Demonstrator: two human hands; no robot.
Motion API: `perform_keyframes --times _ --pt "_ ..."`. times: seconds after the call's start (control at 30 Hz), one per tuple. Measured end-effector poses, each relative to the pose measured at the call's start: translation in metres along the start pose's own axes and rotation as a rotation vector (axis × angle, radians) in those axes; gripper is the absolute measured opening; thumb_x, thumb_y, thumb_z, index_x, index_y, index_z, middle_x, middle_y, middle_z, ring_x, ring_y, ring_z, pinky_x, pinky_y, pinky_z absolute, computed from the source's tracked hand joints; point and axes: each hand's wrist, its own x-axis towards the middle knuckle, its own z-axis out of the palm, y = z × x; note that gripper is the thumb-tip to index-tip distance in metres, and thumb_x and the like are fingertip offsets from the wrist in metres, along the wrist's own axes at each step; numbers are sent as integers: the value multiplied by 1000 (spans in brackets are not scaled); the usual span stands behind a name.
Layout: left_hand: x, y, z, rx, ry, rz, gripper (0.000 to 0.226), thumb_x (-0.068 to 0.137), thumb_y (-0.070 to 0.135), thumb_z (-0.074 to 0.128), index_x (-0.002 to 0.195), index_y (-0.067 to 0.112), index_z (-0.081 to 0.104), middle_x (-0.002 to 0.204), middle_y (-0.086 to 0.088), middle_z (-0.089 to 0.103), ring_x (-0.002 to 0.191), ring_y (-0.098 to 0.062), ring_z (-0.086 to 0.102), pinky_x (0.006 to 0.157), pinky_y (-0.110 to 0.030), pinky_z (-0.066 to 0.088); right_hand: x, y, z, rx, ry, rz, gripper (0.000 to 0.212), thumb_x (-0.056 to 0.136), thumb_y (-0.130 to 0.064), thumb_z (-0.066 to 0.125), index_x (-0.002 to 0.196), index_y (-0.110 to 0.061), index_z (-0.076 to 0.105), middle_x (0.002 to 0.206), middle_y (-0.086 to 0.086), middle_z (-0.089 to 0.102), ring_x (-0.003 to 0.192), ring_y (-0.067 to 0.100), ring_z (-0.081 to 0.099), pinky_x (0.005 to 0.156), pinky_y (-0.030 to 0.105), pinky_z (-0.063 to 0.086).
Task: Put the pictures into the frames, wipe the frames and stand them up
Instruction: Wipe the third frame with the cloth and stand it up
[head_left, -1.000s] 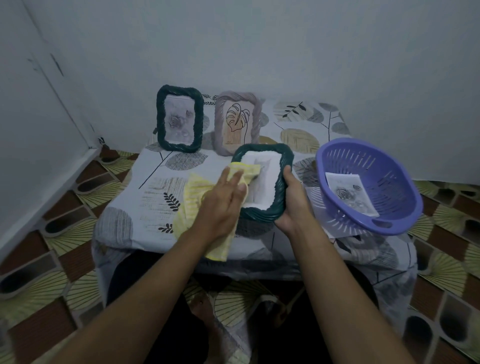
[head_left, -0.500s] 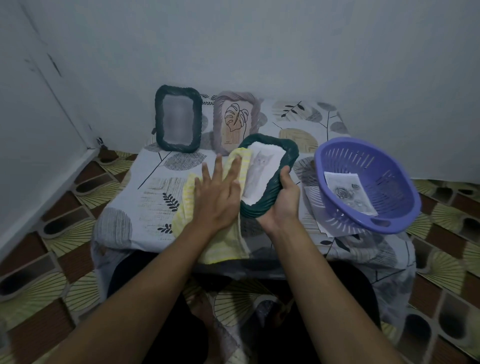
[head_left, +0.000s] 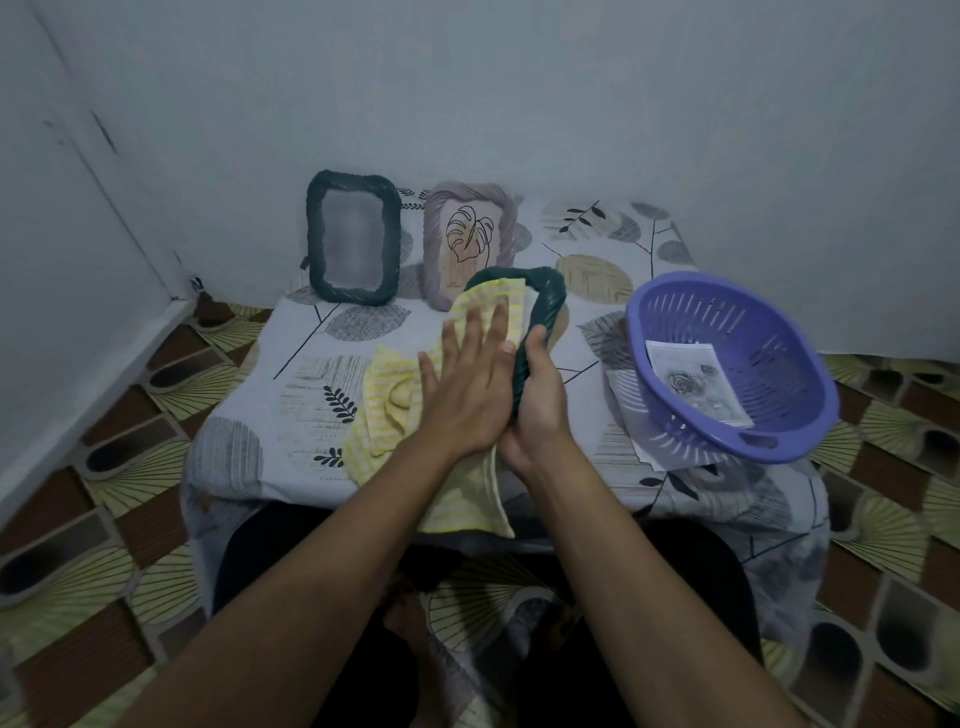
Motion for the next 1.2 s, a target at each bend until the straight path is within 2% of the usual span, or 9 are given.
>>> perform_keyframes --times 0.17,0.23,0.33,0.43,0.6,0.73,0.9,1.1,1.2 --pt "-20 -9 5 -98 45 407 57 98 40 8 154 29 0 163 14 -1 153 -11 -5 125 -41 0 4 -19 -1 -35 53 -5 51 102 -55 36 118 -18 67 118 10 70 112 25 66 103 44 49" --pt "-24 -24 6 8 78 501 56 102 36 11 156 24 5 165 9 5 154 -15 0 124 -44 3 3 -23 -4 -37 40 2 56 102 -54 35 122 -13 67 118 14 70 112 31 65 104 48 48" --pt "-20 -50 -1 122 154 349 57 101 48 5 156 35 -3 166 9 -10 153 -19 -11 123 -50 -5 -2 -28 -10 -70 -50 15 57 105 -50 30 137 -11 57 138 18 59 125 37 56 112 56 35" --pt "-3 -66 -14 44 142 139 59 97 60 3 151 46 -18 160 11 -28 150 -22 -21 121 -52 -7 -6 -30 -12 -117 -71 52 54 106 -46 29 138 -11 56 135 16 62 123 36 59 106 52 45" --pt "26 -48 -36 21 210 -45 63 105 52 10 158 25 -11 166 -2 -17 152 -27 -13 124 -50 -1 -11 -10 -9 -249 0 93 44 107 -39 34 118 -13 67 115 13 73 102 30 70 92 44 55" --pt "11 -30 -24 233 177 136 66 101 47 4 155 15 -17 164 -9 -19 151 -25 -19 124 -43 -8 -6 -12 -4 -289 22 44 45 106 -41 38 108 -13 73 105 14 74 97 32 70 90 44 54" --pt "-20 -50 5 290 23 493 61 102 41 10 157 20 -7 167 0 -9 153 -17 -13 125 -42 1 3 -20 -19 -199 80 47 51 105 -44 36 125 -8 66 123 16 69 114 33 66 102 47 50" --pt "-29 -92 13 280 -13 233 65 98 58 -1 157 31 -11 165 10 -16 151 -13 -18 124 -44 1 8 -33 -31 -307 142 -14 49 106 -45 35 130 -12 62 121 14 70 113 35 66 101 53 50" --pt "-27 -94 18 359 -21 94 69 94 64 -8 157 36 -12 167 7 -5 153 -20 -11 123 -49 -5 12 -40 -36 -413 218 -73 46 107 -43 34 124 -13 65 116 13 72 107 33 69 93 50 55"
